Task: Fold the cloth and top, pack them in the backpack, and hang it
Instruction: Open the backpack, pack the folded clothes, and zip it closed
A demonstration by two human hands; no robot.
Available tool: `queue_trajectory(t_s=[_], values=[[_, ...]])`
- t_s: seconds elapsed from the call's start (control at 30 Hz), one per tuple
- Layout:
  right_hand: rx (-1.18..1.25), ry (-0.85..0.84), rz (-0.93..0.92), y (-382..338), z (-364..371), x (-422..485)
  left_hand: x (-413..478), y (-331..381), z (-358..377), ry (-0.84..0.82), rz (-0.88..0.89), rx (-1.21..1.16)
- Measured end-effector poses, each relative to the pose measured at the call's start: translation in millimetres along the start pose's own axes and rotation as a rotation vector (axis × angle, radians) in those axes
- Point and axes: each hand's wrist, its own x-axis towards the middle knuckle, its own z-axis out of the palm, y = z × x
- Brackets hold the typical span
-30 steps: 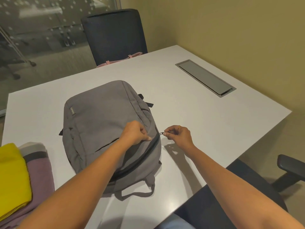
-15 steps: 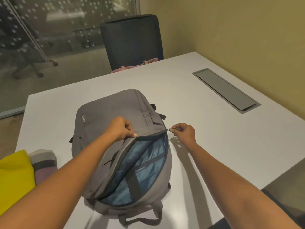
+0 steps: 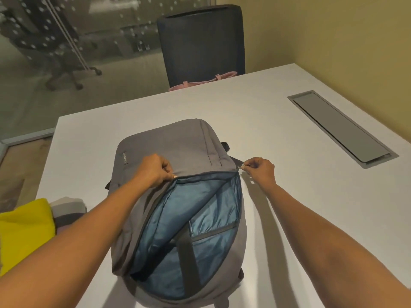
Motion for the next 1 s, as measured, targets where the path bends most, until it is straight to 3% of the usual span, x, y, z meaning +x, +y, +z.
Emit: queue_trajectory(t_s=[0.6, 0.77, 0.87, 1.0], values=[[-0.067, 0.056, -0.004, -15.0, 28.2, 28.3, 15.2, -20.6, 4.3, 0.05, -0.103, -0.005], [-0.041, 0.102, -0.264, -31.9, 29.8, -4.8, 13.5, -20.4, 4.9, 0.055, -0.091, -0.032], [-0.112, -0.06, -0.449, -52.3, 33.2, -27.8, 10.1, -19.2, 5.0, 0.066, -0.076, -0.042], [-0.333, -0.493, -0.567, -83.6, 48.2, -59.8, 2.5, -16.9, 4.3, 0.09, -0.047, -0.061]])
